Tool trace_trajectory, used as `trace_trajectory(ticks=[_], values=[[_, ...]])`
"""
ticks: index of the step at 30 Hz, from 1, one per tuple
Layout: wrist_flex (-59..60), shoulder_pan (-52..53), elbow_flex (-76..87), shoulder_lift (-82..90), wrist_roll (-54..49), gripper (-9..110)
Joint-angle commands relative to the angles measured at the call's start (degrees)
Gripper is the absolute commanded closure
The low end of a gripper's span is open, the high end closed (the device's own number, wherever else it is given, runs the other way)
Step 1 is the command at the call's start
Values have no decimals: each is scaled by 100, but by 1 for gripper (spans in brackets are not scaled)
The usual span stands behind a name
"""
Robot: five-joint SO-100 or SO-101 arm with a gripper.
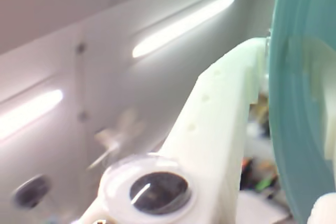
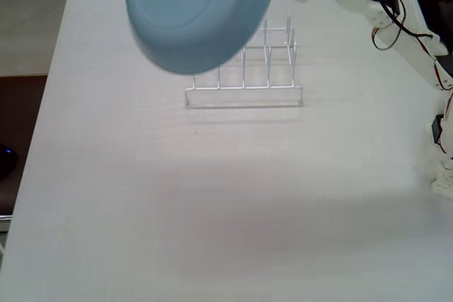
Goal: Would you please take all the plates for me?
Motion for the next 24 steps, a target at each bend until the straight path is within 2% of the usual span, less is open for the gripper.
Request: trace_trajectory(ticks=[1, 10, 24], values=[[-378, -527, -97, 431, 132, 102], [-378, -1143, 18, 422, 167, 102], [-527, -1266, 308, 431, 193, 102]])
